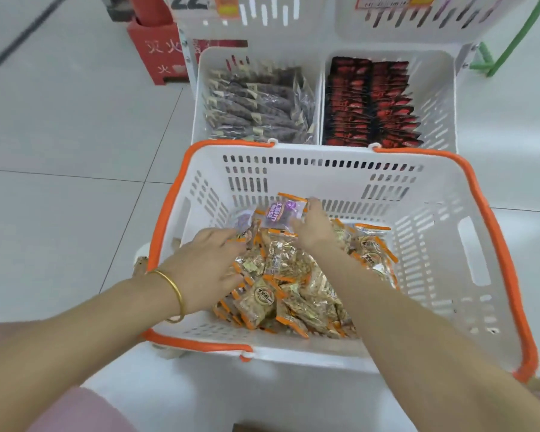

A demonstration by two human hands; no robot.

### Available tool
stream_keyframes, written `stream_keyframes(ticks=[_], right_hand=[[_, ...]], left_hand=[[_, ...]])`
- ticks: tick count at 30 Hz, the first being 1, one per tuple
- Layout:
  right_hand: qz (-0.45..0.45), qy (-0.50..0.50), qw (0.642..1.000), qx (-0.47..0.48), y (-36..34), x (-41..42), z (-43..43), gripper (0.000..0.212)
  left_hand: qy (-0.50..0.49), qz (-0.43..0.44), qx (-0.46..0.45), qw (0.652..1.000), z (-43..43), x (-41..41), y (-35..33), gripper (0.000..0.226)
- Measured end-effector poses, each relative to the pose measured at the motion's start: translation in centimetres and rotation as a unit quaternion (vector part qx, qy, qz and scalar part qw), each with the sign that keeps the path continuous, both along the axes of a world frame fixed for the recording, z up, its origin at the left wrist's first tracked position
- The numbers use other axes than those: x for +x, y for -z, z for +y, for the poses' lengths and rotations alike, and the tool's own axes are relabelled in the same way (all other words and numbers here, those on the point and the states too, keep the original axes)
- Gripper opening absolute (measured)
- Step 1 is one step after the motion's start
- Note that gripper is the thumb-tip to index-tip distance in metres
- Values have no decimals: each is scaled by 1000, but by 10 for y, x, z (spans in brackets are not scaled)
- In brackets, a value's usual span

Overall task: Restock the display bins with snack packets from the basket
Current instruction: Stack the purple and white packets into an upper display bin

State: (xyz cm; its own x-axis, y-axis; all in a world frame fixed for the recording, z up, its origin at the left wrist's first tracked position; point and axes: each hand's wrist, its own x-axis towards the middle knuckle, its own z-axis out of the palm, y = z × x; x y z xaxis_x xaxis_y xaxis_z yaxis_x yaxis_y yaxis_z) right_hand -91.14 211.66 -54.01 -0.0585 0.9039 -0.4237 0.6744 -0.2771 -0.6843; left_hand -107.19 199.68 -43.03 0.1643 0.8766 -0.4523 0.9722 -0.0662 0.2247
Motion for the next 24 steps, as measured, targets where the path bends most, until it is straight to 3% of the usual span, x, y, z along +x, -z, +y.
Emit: stream_keyframes(ticks=[4, 7, 11, 14, 16, 20, 24], right_hand=[[-47, 142, 988, -30, 34, -30, 15, 50], [-41, 190, 981, -15, 41, -38, 17, 36], [46, 217, 974, 48, 30, -35, 18, 25], [126, 184, 971, 84, 13, -34, 7, 11], [176, 134, 972, 78, 5, -40, 0, 2], [107, -2, 994, 17, 15, -75, 1, 5], [66, 6, 997, -31, 40, -109, 13, 8]], left_hand=[[-27, -54, 23, 998, -10, -25, 18, 43], [-28, -70, 56, 996, -16, -44, 29, 56], [-47, -91, 57, 993, -23, -59, 34, 50], [-67, -98, 103, 988, -24, -58, 29, 32], [-76, -112, 128, 983, -25, -59, 28, 31], [-99, -143, 130, 976, -27, -62, 28, 36], [-94, -129, 101, 982, -24, -60, 23, 37]])
